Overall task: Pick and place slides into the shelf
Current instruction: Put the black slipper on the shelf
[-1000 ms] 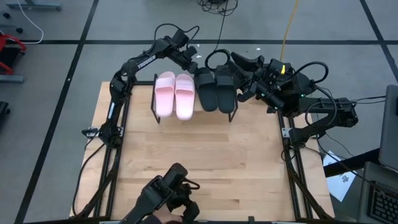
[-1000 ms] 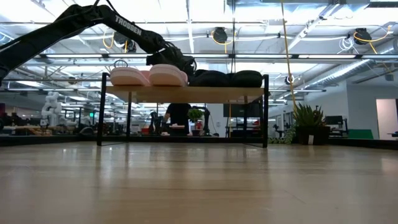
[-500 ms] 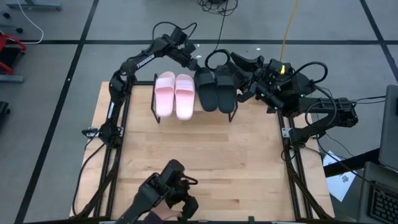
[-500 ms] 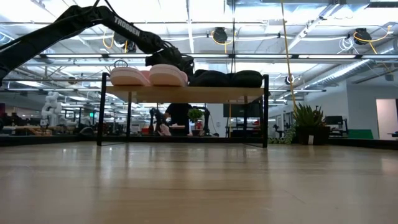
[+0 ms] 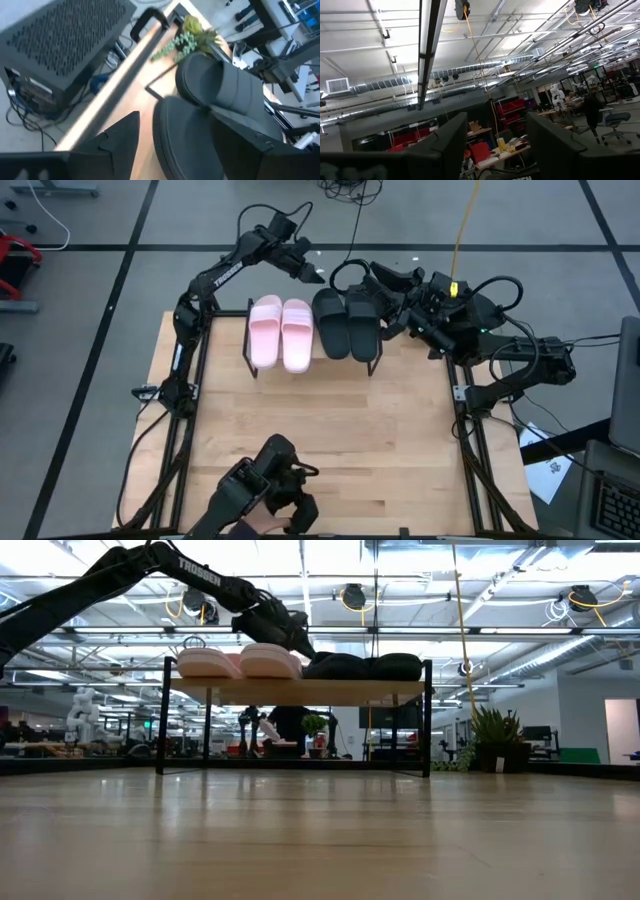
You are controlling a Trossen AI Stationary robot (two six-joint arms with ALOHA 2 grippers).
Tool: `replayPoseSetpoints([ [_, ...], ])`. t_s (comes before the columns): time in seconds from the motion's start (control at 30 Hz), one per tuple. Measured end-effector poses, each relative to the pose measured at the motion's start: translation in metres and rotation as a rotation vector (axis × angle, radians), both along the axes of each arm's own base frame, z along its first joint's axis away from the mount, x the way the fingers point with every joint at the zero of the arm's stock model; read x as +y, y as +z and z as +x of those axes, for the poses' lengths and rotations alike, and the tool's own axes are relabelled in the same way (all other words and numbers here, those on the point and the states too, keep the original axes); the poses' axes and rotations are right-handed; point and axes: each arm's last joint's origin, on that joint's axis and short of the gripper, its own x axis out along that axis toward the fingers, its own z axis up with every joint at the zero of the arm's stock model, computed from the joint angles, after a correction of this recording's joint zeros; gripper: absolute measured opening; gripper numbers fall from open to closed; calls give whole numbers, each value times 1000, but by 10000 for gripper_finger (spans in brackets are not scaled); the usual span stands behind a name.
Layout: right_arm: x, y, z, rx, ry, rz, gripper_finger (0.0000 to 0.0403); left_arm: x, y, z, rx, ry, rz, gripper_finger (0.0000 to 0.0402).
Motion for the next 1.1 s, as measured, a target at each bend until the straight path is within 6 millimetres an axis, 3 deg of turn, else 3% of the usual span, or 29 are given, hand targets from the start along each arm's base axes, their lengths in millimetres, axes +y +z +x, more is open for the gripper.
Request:
replayPoseSetpoints([
  [0.57,-5,0,0,-24,5,37,194,-24,-11,15,115,-72,3,173],
  [1.1,-4,-1,1,-14,34,24,194,-29,-13,15,166,-61,-19,163],
])
